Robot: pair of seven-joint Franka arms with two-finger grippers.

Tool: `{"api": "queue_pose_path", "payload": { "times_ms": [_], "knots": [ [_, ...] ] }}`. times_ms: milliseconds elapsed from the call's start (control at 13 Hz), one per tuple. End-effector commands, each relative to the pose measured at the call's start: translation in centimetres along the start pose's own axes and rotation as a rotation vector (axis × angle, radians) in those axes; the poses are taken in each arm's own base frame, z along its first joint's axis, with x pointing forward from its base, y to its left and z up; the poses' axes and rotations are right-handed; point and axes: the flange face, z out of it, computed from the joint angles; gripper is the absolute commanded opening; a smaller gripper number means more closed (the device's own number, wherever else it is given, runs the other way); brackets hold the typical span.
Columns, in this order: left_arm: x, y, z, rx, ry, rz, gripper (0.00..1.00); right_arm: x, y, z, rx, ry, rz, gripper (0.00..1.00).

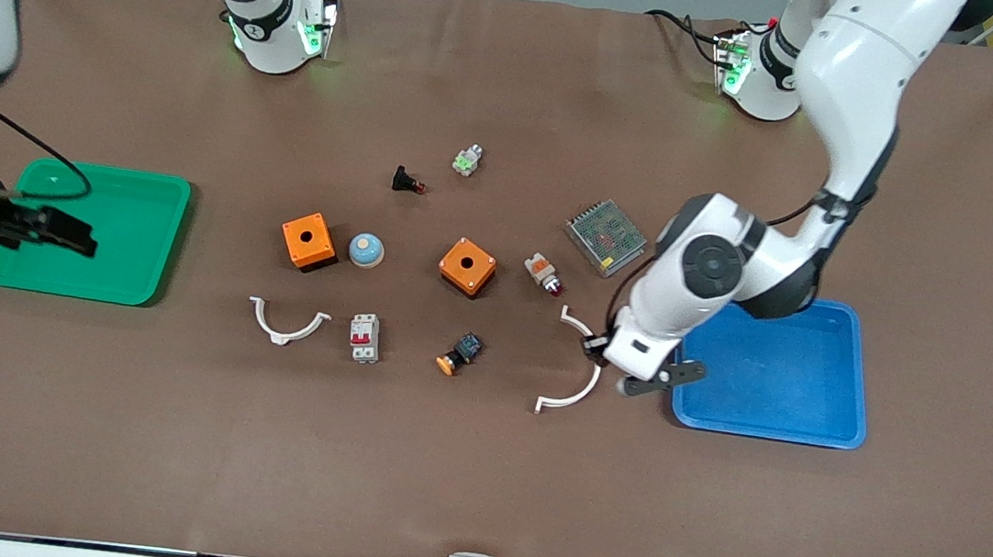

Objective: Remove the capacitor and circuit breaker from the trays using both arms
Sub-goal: 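Carry the capacitor with the left gripper while the right gripper withdraws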

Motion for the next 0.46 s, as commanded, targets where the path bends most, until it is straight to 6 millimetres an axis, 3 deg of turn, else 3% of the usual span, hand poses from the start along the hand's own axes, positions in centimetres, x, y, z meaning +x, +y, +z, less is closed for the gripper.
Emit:
{"api": "queue_pose_path", "payload": {
  "times_ms": [0,154,308,385],
  "knots": [
    [0.3,2.9,3.4,-0.012,-0.001,-0.014,0.01,-3.4,0.2,-3.2,-0.012,0.001,-0.014,1.00],
    [-0.7,3.8,5.8,-0.002,0.005,-0.015,0.07,-3.5,0.5,-3.8,-0.019,0.027,-0.008,1.00],
    [-1.7,4.2,7.8,0.023,0.030,0.004,0.31,-3.2,0.6,-4.1,-0.021,0.053,-0.006,1.00],
    [-2.1,4.4,8.0,0.027,0.031,-0.011,0.53,-3.2,1.0,-4.0,-0.022,0.056,-0.001,1.00]
  ]
}}
